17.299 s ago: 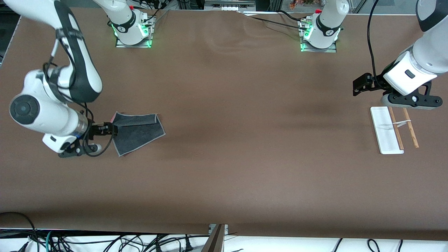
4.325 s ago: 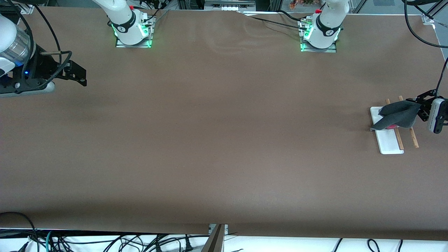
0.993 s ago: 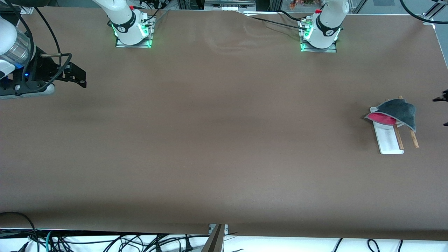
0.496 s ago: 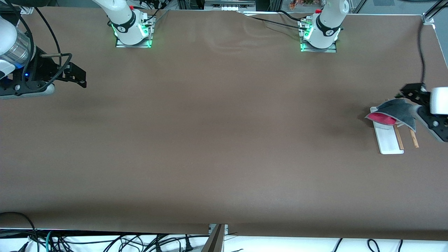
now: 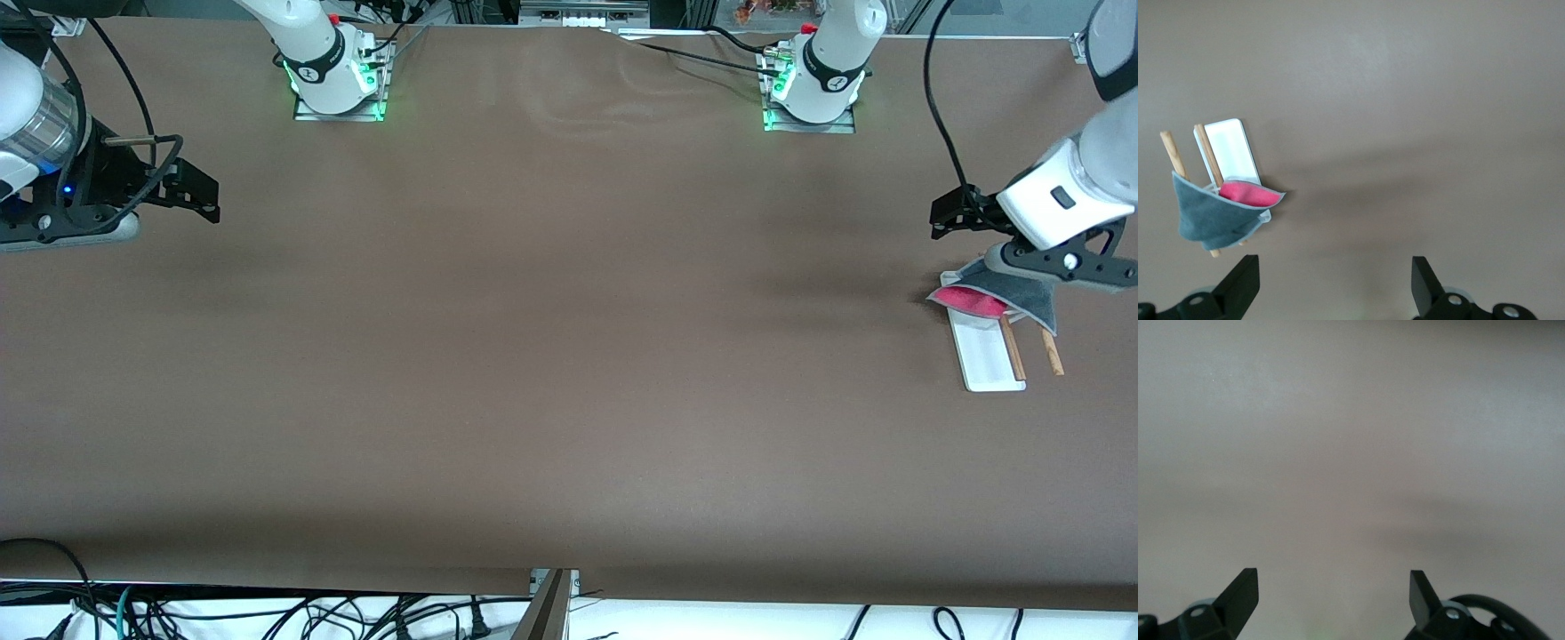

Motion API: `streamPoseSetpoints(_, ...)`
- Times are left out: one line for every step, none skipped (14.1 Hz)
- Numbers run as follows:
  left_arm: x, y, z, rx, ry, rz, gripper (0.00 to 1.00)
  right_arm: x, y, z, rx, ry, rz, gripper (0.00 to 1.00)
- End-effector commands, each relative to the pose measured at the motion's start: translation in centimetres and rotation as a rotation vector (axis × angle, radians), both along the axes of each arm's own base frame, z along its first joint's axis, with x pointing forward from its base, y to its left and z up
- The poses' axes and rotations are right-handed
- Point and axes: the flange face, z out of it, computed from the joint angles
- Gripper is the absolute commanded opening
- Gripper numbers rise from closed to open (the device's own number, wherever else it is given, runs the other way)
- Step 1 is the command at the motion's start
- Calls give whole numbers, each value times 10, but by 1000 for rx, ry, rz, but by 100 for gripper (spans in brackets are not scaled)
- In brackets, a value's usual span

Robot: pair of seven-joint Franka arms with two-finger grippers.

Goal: Pass towel and hang on rack

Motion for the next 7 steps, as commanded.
streamPoseSetpoints(-9,14,-13,-97,-23,106,100,-2,-1,4,-15,-2,12,100)
streamPoseSetpoints(-10,22,-13,-105,-50,124,100,-2,0,4,-15,-2,13,100)
streamPoseSetpoints(-11,24,-16,-100,-66,125,100,-2,0,4,-15,-2,13,100)
streamPoseSetpoints(-10,26,-15,-91,-79,125,100,-2,0,4,-15,-2,13,100)
streamPoseSetpoints(-10,29,-15,-64,-84,116,100,-2,0,4,-15,-2,13,100)
streamPoseSetpoints(-9,30,-16,-31,-90,100,100,-2,-1,4,-16,-3,12,100)
streamPoseSetpoints(-7,27,-15,-25,-112,91,100,-2,-1,4,-16,-3,12,100)
